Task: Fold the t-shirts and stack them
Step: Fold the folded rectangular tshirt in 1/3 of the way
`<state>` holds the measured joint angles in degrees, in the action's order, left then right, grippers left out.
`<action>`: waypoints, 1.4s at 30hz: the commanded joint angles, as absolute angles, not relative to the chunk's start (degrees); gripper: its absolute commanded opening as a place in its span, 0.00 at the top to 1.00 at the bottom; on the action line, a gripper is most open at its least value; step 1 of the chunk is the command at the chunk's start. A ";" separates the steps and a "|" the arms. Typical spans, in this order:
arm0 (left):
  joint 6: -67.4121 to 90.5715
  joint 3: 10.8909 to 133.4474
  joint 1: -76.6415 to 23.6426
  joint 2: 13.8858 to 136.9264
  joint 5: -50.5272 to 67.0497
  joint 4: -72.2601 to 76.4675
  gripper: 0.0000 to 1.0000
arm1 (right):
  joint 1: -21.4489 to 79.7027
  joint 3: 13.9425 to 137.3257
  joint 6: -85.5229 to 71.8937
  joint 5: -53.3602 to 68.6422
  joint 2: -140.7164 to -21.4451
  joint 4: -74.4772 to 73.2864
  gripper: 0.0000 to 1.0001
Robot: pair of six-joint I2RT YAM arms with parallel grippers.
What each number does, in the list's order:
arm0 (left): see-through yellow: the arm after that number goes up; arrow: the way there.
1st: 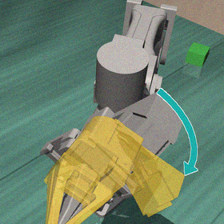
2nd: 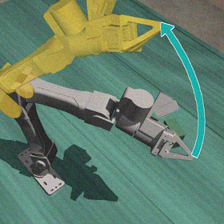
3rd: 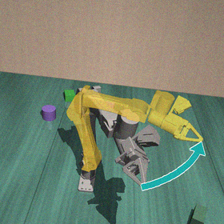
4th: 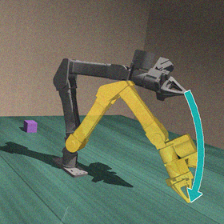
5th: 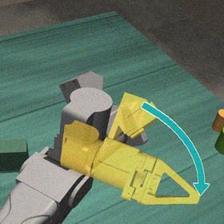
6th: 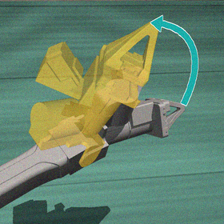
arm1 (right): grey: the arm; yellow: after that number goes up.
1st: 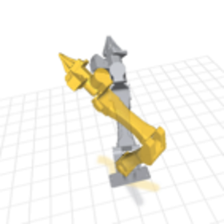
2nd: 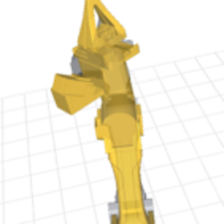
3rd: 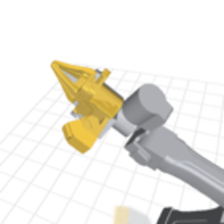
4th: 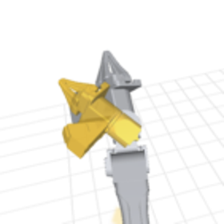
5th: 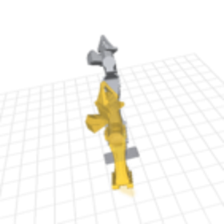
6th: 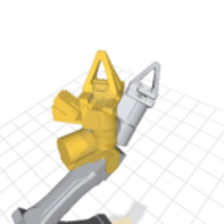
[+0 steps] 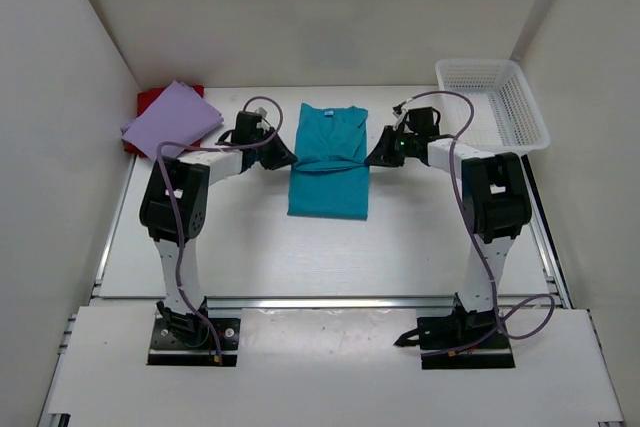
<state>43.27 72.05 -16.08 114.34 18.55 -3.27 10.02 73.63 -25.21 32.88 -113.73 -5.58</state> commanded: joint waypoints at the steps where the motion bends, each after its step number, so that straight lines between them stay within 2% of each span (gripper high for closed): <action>1: 44.47 77.07 -16.00 114.08 19.69 1.05 0.63 | 9.67 78.30 -24.00 33.57 -114.52 -6.84 0.92; 3: 45.35 76.82 -15.47 113.74 20.91 1.05 0.54 | 10.02 78.84 -22.94 32.44 -113.48 -7.99 0.80; 5: 46.66 74.20 -14.94 111.03 20.22 3.24 0.49 | 9.94 77.09 -22.68 31.03 -110.93 -7.91 0.67; 8: 47.37 68.13 -15.73 104.87 18.28 5.35 0.53 | 10.19 71.31 -22.68 26.99 -104.60 -6.60 0.61; 9: 47.63 65.24 -17.12 102.77 17.50 5.19 0.55 | 10.72 67.97 -23.11 25.76 -101.98 -5.46 0.62; 10: 47.98 62.34 -18.36 101.09 17.23 6.58 0.57 | 11.51 64.46 -23.29 25.58 -99.60 -3.54 0.67; 12: 48.69 57.69 -20.91 98.80 15.48 7.82 0.59 | 13.79 59.80 -23.73 25.84 -97.66 -0.81 0.82; 15: 49.75 50.90 -23.46 97.73 15.99 12.13 0.59 | 17.13 55.03 -23.73 28.48 -98.08 2.55 0.92; 21: 48.43 47.46 -22.24 103.18 17.74 11.43 0.59 | 19.60 52.65 -22.77 25.49 -102.65 0.45 1.00; 24: 47.38 43.08 -22.50 102.31 18.98 11.86 0.60 | 20.74 49.40 -22.24 24.26 -101.87 0.09 1.00; 29: 48.86 31.13 -24.60 92.14 19.86 15.81 0.60 | 22.41 40.09 -22.59 22.60 -94.85 0.44 1.00; 32: 49.13 28.92 -26.19 85.89 20.47 13.81 0.59 | 24.16 37.89 -21.71 21.89 -90.81 -1.74 1.00; 35: 48.34 32.24 -24.97 82.80 19.78 11.34 0.58 | 25.04 36.65 -21.71 22.59 -85.27 -2.55 0.99; 37: 46.68 35.41 -24.35 83.05 18.29 8.89 0.56 | 24.61 35.42 -22.49 23.37 -81.84 -2.02 0.96; 42: 48.16 44.01 -21.54 91.46 19.32 11.42 0.55 | 22.06 35.42 -22.15 26.89 -79.97 -0.44 0.95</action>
